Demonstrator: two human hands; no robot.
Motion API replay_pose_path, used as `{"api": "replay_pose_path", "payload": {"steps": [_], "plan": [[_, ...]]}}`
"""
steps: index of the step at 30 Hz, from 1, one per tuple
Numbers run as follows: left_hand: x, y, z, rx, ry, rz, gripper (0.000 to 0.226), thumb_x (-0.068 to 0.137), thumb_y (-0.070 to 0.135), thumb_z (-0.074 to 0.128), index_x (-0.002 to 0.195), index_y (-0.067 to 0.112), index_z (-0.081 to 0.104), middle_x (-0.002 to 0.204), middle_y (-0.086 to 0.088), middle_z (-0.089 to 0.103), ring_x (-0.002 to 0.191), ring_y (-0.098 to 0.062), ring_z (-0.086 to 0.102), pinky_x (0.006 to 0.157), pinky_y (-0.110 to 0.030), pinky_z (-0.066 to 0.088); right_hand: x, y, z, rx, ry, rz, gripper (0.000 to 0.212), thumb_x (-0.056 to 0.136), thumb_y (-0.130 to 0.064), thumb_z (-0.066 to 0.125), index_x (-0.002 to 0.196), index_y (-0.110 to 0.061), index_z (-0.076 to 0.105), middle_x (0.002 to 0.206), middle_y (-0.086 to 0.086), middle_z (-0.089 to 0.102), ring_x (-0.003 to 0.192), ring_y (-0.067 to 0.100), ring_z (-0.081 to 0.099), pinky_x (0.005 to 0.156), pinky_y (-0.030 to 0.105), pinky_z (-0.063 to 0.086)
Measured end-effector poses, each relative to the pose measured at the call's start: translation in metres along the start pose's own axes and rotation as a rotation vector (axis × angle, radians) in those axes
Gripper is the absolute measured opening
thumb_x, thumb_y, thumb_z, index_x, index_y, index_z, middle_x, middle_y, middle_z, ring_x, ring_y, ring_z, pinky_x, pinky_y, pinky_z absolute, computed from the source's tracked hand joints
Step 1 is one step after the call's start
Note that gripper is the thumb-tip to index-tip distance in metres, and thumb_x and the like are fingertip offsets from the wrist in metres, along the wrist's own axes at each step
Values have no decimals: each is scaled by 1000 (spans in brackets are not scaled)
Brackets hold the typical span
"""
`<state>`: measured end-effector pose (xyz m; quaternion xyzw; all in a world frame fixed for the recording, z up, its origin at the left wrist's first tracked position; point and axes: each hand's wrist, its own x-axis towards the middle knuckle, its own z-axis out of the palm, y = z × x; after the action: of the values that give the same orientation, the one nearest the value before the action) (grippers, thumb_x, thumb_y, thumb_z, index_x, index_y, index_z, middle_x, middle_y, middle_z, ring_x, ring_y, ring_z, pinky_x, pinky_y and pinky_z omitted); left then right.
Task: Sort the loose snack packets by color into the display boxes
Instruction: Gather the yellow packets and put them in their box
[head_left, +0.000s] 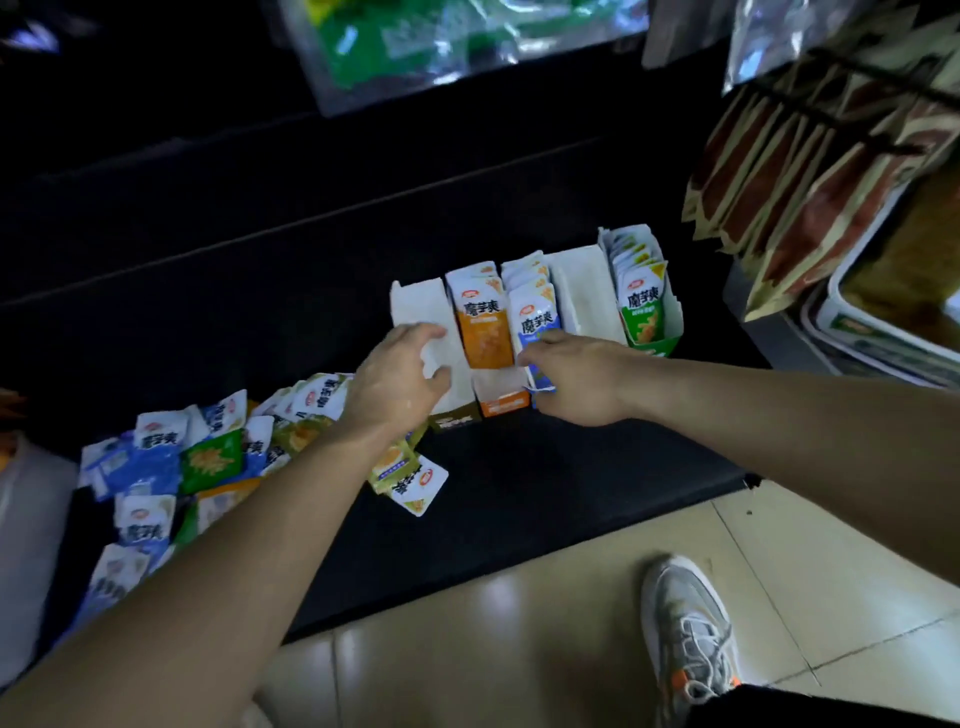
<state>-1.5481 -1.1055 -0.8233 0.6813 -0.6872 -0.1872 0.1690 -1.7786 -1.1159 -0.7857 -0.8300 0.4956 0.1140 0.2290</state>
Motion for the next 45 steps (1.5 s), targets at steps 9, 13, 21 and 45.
{"api": "replay_pose_path", "payload": {"steps": [9,13,21,45], "plan": [[-154,-126,-27,36,-242,-455,49,93,40,64,138,28,49,141,0,53,120,-23,56,94,-30,46,33,-120,83,46,-102,-53,59,98,-36,52,153,-20,34,155,8,34,139,30,39,110,40,38],[-184,-164,-8,61,-176,-495,53,90,37,66,139,27,47,146,-1,43,134,-29,38,102,-43,44,61,-149,143,20,-91,-20,72,101,-42,45,160,-28,7,168,-4,-4,151,30,14,118,47,28],[-193,-198,32,170,-238,-441,72,89,53,57,151,38,23,164,12,0,148,-31,11,114,-51,34,61,-179,216,-62,55,0,61,103,-45,35,157,-22,19,167,0,-1,153,29,4,123,48,13],[-194,-217,34,355,-25,-535,75,86,58,59,150,32,27,148,-6,35,132,-36,37,99,-49,43,67,-151,180,581,306,320,25,95,-28,63,110,-14,49,99,5,61,89,29,61,70,36,49]]}}
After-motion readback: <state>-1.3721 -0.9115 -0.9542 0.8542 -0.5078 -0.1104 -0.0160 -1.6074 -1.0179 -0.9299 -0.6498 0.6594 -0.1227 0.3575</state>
